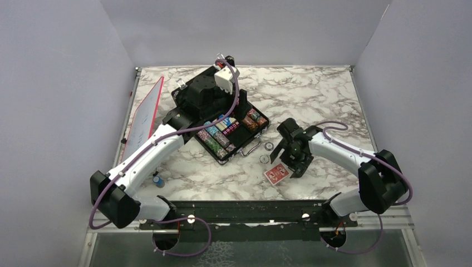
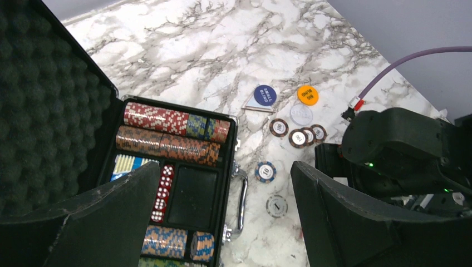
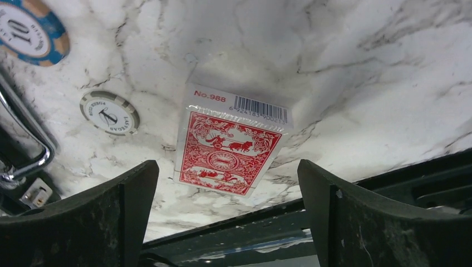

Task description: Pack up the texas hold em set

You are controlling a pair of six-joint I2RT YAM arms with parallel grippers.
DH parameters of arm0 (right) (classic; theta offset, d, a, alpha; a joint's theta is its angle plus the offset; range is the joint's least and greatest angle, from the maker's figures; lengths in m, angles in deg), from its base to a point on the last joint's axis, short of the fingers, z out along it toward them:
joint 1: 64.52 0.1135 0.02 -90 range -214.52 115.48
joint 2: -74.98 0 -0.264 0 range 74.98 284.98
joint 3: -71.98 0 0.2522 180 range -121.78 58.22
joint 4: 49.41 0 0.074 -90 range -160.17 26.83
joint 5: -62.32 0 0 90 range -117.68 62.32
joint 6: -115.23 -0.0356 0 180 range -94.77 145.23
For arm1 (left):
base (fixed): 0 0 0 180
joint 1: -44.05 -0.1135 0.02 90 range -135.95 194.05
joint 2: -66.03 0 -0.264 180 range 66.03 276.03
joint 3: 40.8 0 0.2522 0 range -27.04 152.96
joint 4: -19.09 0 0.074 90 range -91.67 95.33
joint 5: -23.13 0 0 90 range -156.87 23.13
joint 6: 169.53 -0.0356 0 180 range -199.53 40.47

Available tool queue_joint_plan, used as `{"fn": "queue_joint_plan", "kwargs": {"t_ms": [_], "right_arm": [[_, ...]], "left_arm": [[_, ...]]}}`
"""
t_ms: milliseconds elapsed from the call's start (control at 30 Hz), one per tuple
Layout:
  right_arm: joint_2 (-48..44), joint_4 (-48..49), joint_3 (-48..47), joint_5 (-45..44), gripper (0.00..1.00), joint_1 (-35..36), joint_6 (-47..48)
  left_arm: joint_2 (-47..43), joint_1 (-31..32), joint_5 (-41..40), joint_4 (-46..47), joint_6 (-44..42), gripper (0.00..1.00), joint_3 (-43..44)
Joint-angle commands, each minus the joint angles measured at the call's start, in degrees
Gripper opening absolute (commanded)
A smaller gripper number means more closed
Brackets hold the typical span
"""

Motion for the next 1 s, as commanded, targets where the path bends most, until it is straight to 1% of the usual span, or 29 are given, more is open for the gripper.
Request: {"fn": "queue_joint_plan", "kwargs": {"t_ms": [0, 267, 333, 400, 433, 600, 633, 667, 733, 833, 967], "right_arm": [[2.37, -3.33, 0.24, -1.72, 0.98, 0.82, -15.87], [6.28, -1.71, 1.07, -3.36, 0.98, 0.79, -22.66], [7.2, -1.45, 1.14, -4.66, 0.96, 0.78, -23.67], [7.87, -0.86, 1.35, -5.95, 0.89, 0.77, -23.85], [7.98, -0.38, 1.57, -6.49, 0.83, 0.77, -23.63], [6.72, 2.85, 2.48, -9.24, 0.48, 0.78, -20.15], [6.31, 2.78, 1.59, -9.86, 0.43, 0.78, -18.67], [5.95, 1.92, -0.57, -10.64, 0.4, 0.74, -17.44], [5.46, -0.78, -5.13, -12.36, 0.38, 0.77, -15.33], [5.35, -4.37, -13.13, -14.19, 0.4, 0.91, -11.81], [7.09, -3.99, -21.8, -14.4, 0.4, 1.99, -7.59]], "left_arm": [[-5.0, 0.07, 0.33, 1.36, 0.79, 0.91, -3.58], [-9.8, 0.07, 1.33, -0.16, 0.3, 0.91, -6.6], [-10.44, 0.07, 1.24, -0.65, -0.22, 0.91, -6.74], [-10.92, 0.07, 1.16, -0.87, -0.79, 0.91, -6.75], [-11.13, 0.07, 1.09, -1.05, -1.06, 0.91, -6.79], [-11.39, 0.07, -0.74, -1.17, -1.8, 0.91, -6.54], [-11.15, 0.07, -1.44, -1.25, -1.66, 0.91, -6.19], [-11.0, 0.07, -2.57, -1.42, -1.36, 0.91, -5.7], [-10.53, 0.07, -4.52, -1.76, -0.73, 0.91, -4.64], [-9.62, 0.07, -8.02, -2.76, 0.68, 0.91, -2.15], [-8.25, 0.06, -13.38, -5.29, 2.7, 0.91, 3.27]]}}
